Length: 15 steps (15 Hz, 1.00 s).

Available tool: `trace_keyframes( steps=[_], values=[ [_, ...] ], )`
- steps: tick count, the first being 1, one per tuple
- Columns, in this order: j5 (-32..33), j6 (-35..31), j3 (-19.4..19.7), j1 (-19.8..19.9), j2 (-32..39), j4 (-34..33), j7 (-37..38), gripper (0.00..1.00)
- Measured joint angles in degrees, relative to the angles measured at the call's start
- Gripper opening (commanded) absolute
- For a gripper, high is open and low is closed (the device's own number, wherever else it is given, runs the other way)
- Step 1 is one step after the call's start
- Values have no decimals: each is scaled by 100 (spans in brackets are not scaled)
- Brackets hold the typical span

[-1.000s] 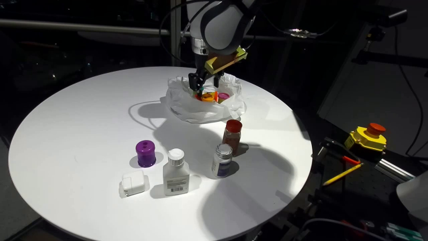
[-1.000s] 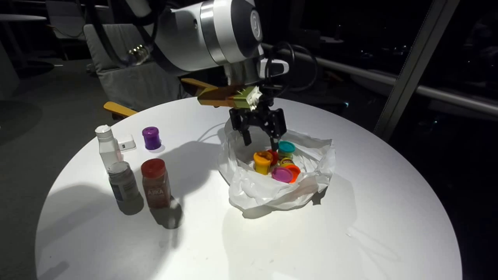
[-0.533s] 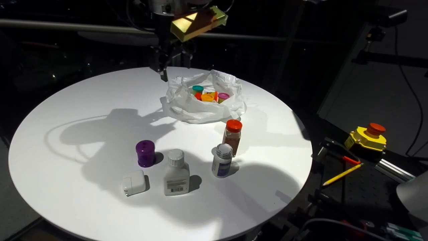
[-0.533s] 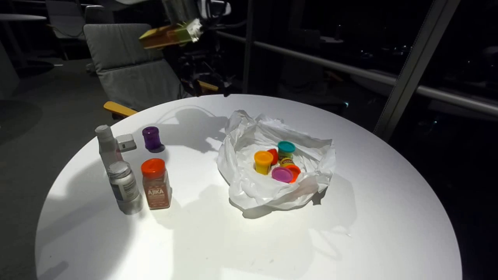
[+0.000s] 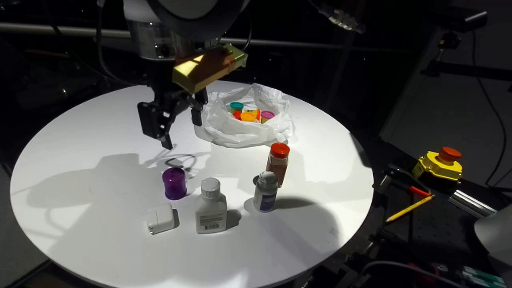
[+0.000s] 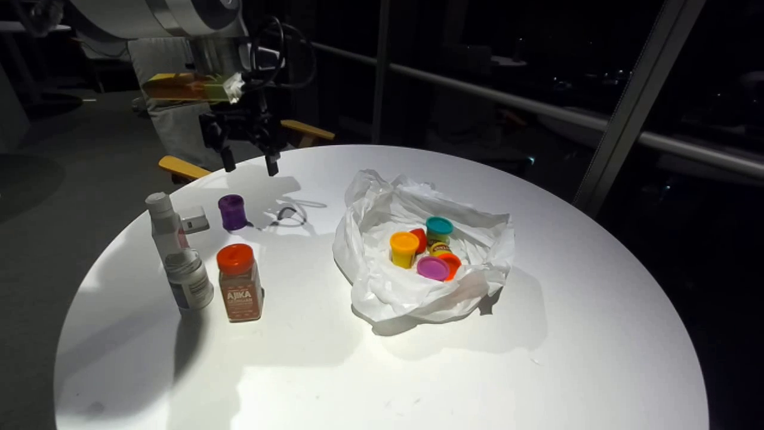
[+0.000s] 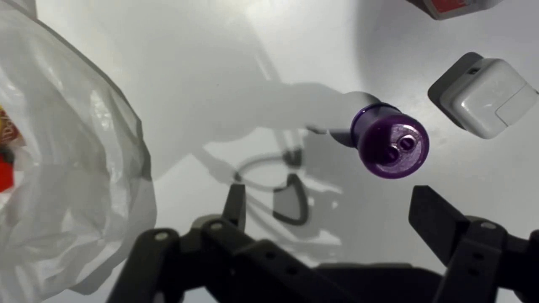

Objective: Pick up all the objects surrounding the white plate and arrange them on the plate

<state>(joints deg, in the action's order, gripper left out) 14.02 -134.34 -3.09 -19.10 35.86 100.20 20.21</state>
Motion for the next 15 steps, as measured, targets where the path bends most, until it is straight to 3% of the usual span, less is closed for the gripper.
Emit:
trace_keyframes(
  steps=[9, 10, 11, 15],
  values=[
    [-431, -39, -373, -9, 737, -407, -816, 100],
    [-431, -21, -373, -10, 800, -432, -851, 75],
    [-422, -14, -365, -12, 863, -463, -875, 73],
    [-389, -13, -288, -30, 1046, -577, -885, 42]
  ],
)
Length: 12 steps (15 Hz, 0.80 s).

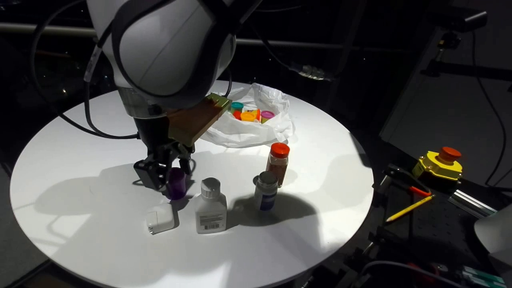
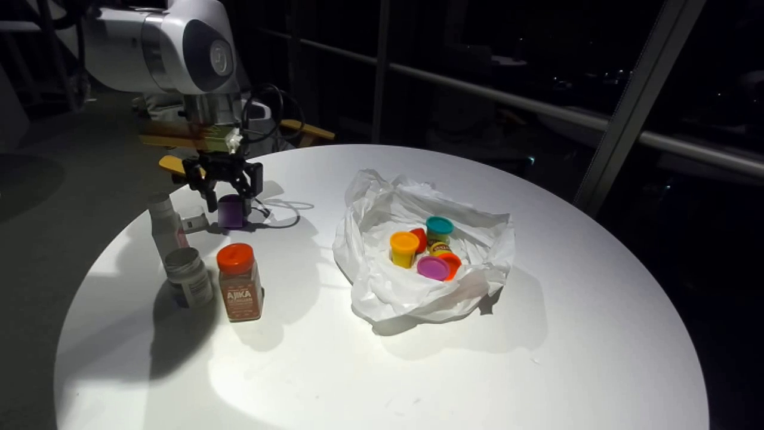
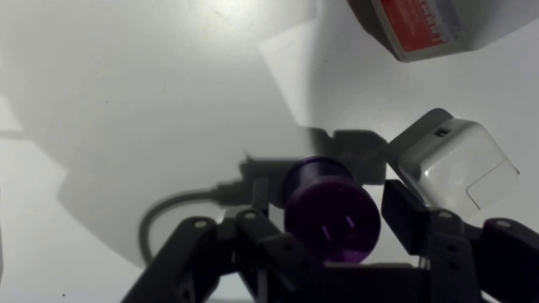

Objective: Pick up all the objects surrounding the white plate and arrange them on the plate

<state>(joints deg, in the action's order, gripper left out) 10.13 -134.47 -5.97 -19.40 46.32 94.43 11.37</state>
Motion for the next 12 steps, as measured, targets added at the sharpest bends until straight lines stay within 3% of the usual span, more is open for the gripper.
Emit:
trace_keyframes(
  steps=[2, 7, 12],
  values=[
    [18, -17, 71, -22, 18, -44, 2, 27],
    [255, -260, 460, -159, -167, -96, 284, 25],
    [848, -323, 1248, -308, -882, 241, 1322, 25]
  ],
)
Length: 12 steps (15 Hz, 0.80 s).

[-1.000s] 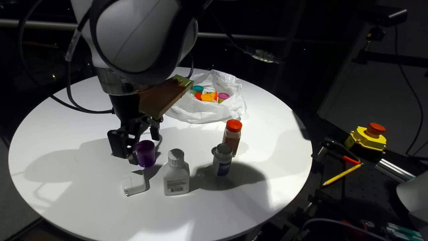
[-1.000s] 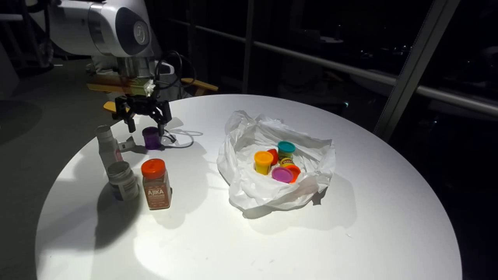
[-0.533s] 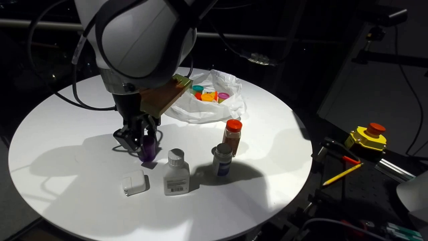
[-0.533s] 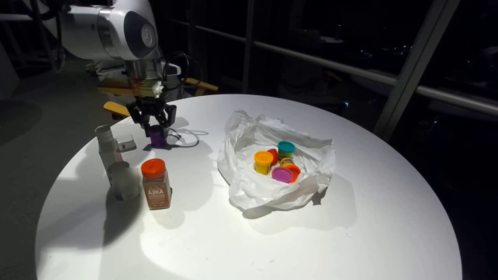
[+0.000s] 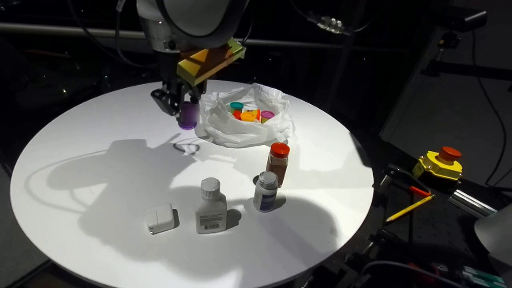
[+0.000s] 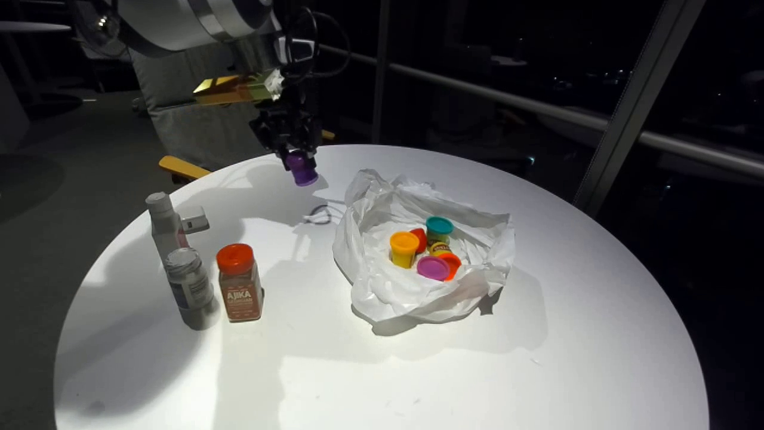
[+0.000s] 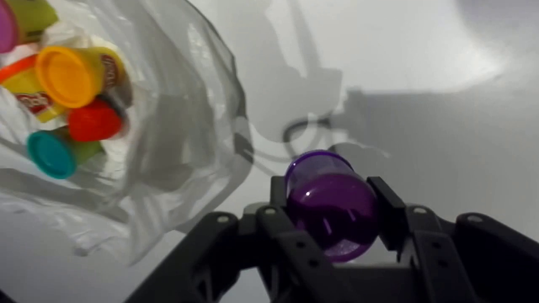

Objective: Pick up all the objects surrounding the white plate and arrange them on the plate

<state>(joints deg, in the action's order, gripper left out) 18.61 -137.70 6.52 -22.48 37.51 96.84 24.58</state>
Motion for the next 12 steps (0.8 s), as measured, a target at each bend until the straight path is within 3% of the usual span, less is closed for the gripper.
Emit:
trace_keyframes(
  steps=[4, 8, 12],
  values=[
    [212, -202, 519, 184, -388, 510, 661, 25],
    [226, -813, 797, 553, -364, 843, 1139, 25],
    [227, -1254, 1081, 653, -323, 1083, 1630, 25]
  ],
)
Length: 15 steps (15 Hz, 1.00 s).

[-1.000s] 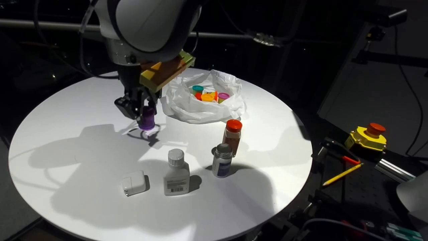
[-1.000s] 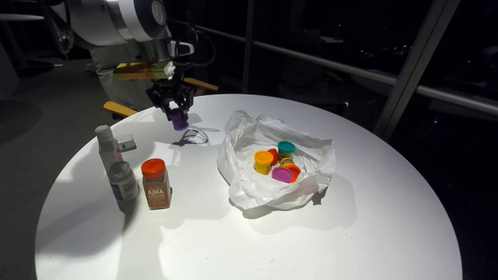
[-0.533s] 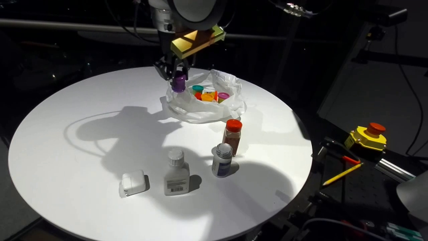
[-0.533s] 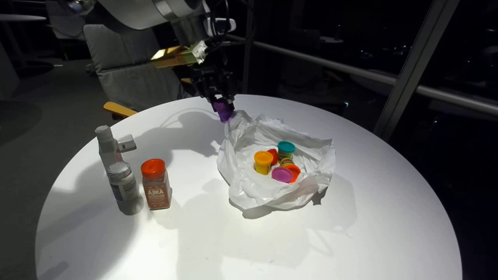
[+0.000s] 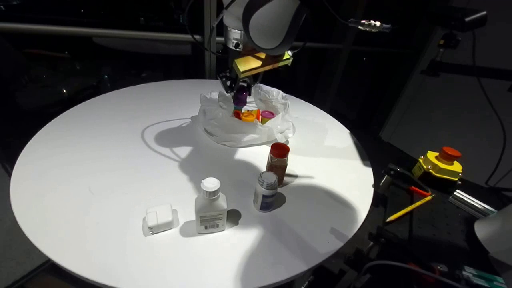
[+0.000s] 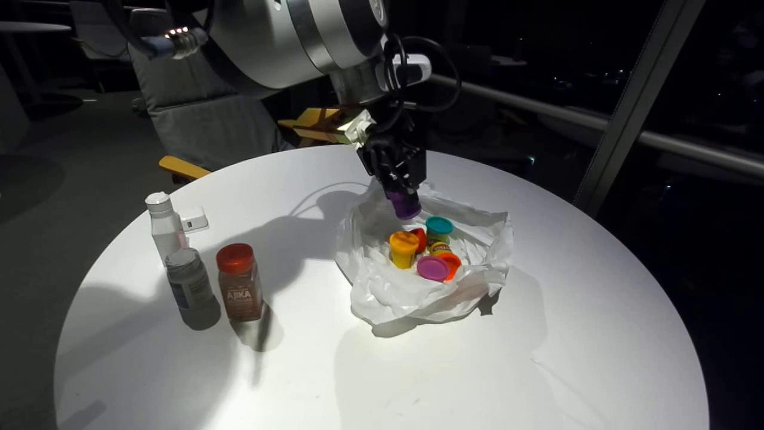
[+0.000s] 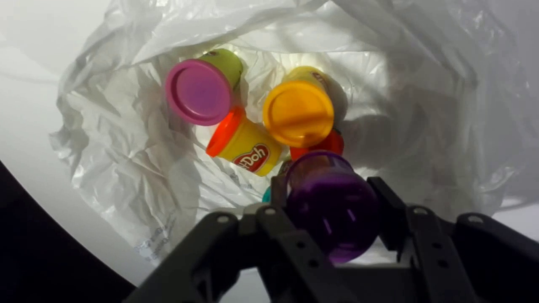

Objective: Pick up all the objects surrounding the white plate and arrange them on the plate

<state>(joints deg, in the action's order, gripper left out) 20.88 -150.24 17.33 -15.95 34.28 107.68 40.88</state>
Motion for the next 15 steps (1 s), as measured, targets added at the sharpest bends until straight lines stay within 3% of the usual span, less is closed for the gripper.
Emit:
trace_keyframes(
  steps=[4, 14, 15],
  values=[
    [41, -171, 164, -29, -42, 245, 364, 25],
    [48, -177, 155, -65, -229, 933, 586, 25],
    [36, -185, 123, -26, -230, 931, 558, 57]
  ],
)
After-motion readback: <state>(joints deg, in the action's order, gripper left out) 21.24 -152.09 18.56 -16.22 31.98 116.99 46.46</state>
